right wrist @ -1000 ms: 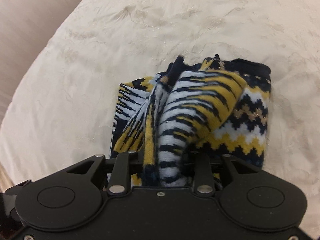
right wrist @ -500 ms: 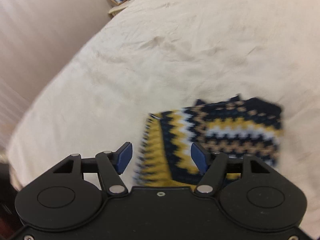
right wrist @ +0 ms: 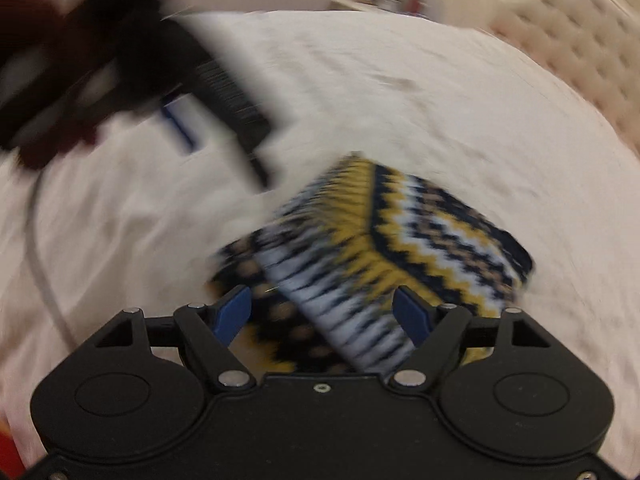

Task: Fold small clothes

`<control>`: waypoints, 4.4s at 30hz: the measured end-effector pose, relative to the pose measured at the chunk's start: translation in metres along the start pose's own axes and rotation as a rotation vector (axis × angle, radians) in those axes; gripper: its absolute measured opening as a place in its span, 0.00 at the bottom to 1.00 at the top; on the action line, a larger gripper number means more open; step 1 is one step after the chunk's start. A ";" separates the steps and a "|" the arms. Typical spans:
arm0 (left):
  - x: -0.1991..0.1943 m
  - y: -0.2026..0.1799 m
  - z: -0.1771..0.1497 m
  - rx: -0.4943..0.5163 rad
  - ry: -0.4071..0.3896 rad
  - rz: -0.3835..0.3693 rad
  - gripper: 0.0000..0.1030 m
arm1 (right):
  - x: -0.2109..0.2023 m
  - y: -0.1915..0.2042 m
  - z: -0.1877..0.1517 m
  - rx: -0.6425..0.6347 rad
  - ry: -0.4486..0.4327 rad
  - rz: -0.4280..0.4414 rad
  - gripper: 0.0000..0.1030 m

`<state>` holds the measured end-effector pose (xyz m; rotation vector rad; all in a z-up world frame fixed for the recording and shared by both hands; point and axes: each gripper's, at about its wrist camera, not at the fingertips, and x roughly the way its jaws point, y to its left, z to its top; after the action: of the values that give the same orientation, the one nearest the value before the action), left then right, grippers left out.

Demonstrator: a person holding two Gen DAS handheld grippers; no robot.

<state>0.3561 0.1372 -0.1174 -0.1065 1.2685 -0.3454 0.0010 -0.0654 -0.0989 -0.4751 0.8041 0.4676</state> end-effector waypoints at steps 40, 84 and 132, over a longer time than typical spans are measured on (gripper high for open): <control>0.023 -0.065 0.033 0.224 -0.020 -0.176 0.17 | -0.001 -0.004 0.030 0.220 -0.100 0.057 0.17; 0.025 -0.057 0.003 0.163 -0.015 0.060 0.83 | 0.102 -0.159 -0.008 0.624 0.110 0.143 0.90; 0.084 -0.036 -0.027 -0.209 0.125 -0.493 0.42 | 0.131 -0.237 -0.050 1.171 0.126 0.401 0.49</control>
<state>0.3451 0.0801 -0.1932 -0.5901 1.3925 -0.6485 0.1845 -0.2546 -0.1769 0.7607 1.1480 0.2616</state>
